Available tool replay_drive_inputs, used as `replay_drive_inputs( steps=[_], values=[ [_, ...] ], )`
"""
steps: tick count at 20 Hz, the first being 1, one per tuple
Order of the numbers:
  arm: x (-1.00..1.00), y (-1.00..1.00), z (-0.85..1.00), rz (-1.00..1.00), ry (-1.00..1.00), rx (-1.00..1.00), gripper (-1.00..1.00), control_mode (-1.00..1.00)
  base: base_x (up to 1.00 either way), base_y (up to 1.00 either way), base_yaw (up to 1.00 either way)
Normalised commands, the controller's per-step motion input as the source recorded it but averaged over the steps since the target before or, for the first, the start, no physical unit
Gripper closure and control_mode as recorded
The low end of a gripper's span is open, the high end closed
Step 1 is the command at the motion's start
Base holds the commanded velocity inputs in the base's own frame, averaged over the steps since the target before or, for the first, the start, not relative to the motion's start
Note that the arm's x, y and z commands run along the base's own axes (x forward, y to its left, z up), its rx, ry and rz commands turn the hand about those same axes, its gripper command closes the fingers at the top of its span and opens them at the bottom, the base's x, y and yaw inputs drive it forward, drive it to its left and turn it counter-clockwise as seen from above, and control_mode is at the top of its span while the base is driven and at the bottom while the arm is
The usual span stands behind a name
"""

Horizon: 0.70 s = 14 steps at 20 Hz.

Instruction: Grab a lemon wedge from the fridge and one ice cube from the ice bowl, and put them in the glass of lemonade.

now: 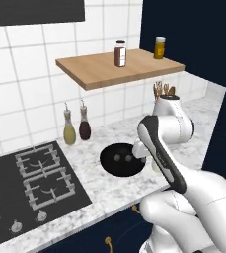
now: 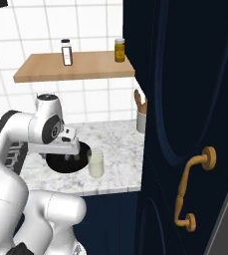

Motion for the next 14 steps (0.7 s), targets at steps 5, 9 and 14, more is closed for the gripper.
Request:
replay_drive_inputs(
  steps=[5, 9, 14],
  values=[
    [0.44, 0.18, -0.04, 0.27, 0.08, -0.02, -1.0, -1.0, 0.0, 0.0, 0.0],
    [0.57, 0.16, -0.31, 0.09, 0.2, 0.0, -1.0, -1.0, 0.0, 0.0, 0.0],
    [0.72, 0.21, -0.63, 0.03, 0.06, 0.0, -1.0, -1.0, 0.0, 0.0, 0.0]
  ],
)
